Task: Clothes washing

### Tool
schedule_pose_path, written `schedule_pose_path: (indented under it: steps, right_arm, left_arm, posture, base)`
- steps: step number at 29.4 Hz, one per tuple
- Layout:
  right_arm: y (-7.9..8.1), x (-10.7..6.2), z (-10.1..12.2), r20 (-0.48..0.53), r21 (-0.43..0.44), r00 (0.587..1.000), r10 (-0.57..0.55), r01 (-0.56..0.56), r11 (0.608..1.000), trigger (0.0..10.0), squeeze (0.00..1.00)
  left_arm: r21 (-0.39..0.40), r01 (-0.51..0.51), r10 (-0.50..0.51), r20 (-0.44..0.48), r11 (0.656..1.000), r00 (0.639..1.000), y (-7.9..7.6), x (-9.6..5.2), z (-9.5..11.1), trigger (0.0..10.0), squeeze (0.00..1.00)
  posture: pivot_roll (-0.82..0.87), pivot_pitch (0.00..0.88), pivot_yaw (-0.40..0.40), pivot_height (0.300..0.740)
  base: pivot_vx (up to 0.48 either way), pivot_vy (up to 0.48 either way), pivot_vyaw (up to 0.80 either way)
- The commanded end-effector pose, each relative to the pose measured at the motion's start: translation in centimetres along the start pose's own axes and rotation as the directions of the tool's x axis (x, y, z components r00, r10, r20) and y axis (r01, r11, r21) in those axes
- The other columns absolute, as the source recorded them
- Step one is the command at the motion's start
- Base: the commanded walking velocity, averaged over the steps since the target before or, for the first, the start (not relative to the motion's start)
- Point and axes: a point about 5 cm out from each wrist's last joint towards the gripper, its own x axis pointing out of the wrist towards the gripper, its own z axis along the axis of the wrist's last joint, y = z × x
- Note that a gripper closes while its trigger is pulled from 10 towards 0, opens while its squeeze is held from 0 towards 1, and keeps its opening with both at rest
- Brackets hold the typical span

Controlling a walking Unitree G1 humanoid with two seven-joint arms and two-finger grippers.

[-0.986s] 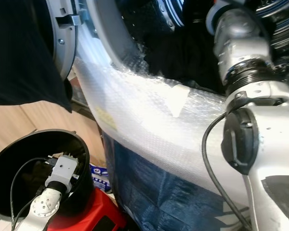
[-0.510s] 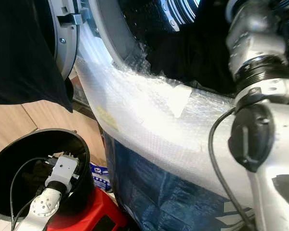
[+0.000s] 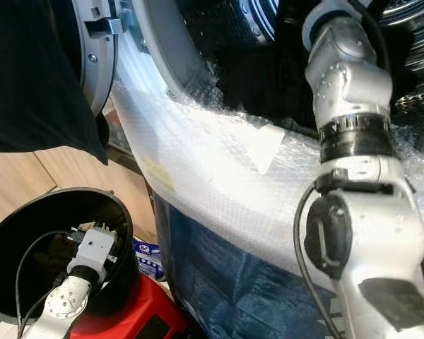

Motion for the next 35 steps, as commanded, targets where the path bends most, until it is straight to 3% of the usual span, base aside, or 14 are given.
schedule_pose_path:
  steps: [1,6,10,16,25,28,30,35]
  right_arm:
    - [0.5,-1.2,2.3,0.069,0.022,0.998,0.006,-0.008,1.000,10.0,0.00]
    - [0.6,-2.6,1.8,0.052,0.004,0.999,0.015,-0.015,1.000,10.0,0.00]
    - [0.3,-5.5,2.2,0.079,0.025,0.997,0.026,-0.028,0.999,10.0,0.00]
    - [0.4,-6.8,-1.0,-0.043,-0.020,0.996,0.074,-0.075,0.997,10.0,0.00]
    - [-0.2,-8.1,0.3,-0.010,-0.019,0.995,0.104,-0.104,0.994,10.0,0.00]
    - [0.4,-8.5,0.8,0.008,0.014,0.984,0.178,-0.178,0.984,10.0,0.00]
    - [1.0,-8.8,0.9,0.005,-0.006,0.969,0.246,-0.246,0.969,10.0,0.00]
    - [1.2,-9.5,1.1,-0.013,-0.057,0.958,0.286,-0.286,0.956,10.0,0.00]
  left_arm:
    - [-0.003,0.038,-0.038,-0.060,0.999,0.998,-1.0,-0.7,-1.2,10.0,0.00]
    - [-0.006,0.046,-0.046,-0.060,0.999,0.997,-1.4,-0.7,-1.2,10.0,0.00]
    - [-0.011,0.047,-0.047,-0.063,0.999,0.997,-1.5,-0.6,-1.1,10.0,0.00]
    - [-0.008,0.059,-0.060,-0.063,0.998,0.996,-1.7,-0.5,-1.1,10.0,0.00]
    - [-0.009,0.047,-0.047,-0.063,0.999,0.997,-1.5,-0.4,-1.1,10.0,0.00]
    - [-0.008,0.049,-0.049,-0.063,0.999,0.997,-1.5,-0.3,-1.0,10.0,0.00]
    - [-0.008,0.049,-0.049,-0.061,0.999,0.997,-1.5,-0.2,-0.9,10.0,0.00]
    - [-0.006,0.049,-0.049,-0.059,0.999,0.997,-1.5,-0.2,-0.9,10.0,0.00]
  posture:
    - [0.01,0.144,-0.038,0.740]
    - [0.00,0.148,-0.040,0.740]
    - [-0.01,0.150,-0.042,0.740]
    - [-0.02,0.149,-0.041,0.740]
    - [-0.02,0.149,-0.040,0.740]
    - [-0.02,0.147,-0.041,0.740]
    - [-0.02,0.146,-0.040,0.740]
    - [-0.02,0.147,-0.040,0.740]
  base:
    - [0.000,0.000,0.00]
    - [0.000,0.000,0.00]
    - [0.000,0.000,0.00]
    - [0.000,0.000,0.00]
    - [0.000,0.000,0.00]
    - [0.000,0.000,0.00]
    - [0.000,0.000,0.00]
    - [0.000,0.000,0.00]
